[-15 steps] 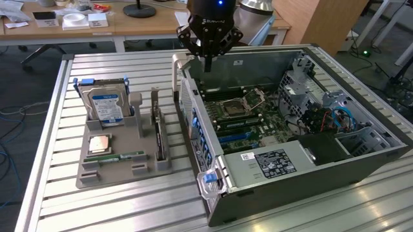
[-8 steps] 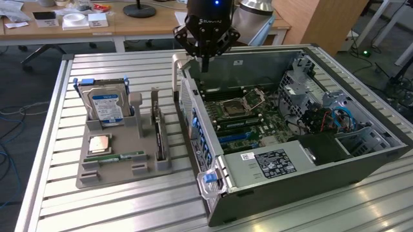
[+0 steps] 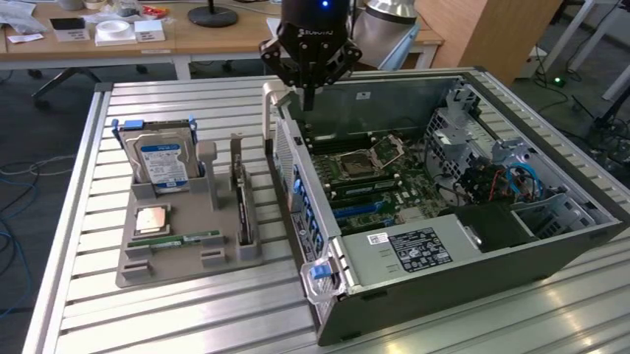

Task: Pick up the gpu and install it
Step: 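Reach for the gpu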

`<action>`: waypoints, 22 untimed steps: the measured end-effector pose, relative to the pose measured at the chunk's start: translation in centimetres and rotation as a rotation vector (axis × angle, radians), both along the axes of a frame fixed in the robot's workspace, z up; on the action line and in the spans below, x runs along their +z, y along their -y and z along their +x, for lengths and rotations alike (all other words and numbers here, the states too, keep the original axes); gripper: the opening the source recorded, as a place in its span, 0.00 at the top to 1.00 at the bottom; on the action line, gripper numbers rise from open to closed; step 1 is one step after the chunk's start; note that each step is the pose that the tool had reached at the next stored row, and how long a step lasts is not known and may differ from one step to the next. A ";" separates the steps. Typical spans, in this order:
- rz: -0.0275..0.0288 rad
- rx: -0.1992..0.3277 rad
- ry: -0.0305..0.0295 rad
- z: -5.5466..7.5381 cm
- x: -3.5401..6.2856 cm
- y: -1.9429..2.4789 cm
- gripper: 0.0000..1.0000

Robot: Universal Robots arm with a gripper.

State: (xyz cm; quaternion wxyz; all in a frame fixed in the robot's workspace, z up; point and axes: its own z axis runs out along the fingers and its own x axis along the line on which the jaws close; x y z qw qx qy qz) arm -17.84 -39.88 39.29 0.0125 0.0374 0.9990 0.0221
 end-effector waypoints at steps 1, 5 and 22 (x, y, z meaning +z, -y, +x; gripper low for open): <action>0.0000 0.000 0.0000 -0.1 0.00 0.00 0.89; 0.0000 0.000 0.0001 -0.3 -0.01 0.00 0.89; 0.0000 0.000 0.0001 -2.1 -0.02 0.00 0.89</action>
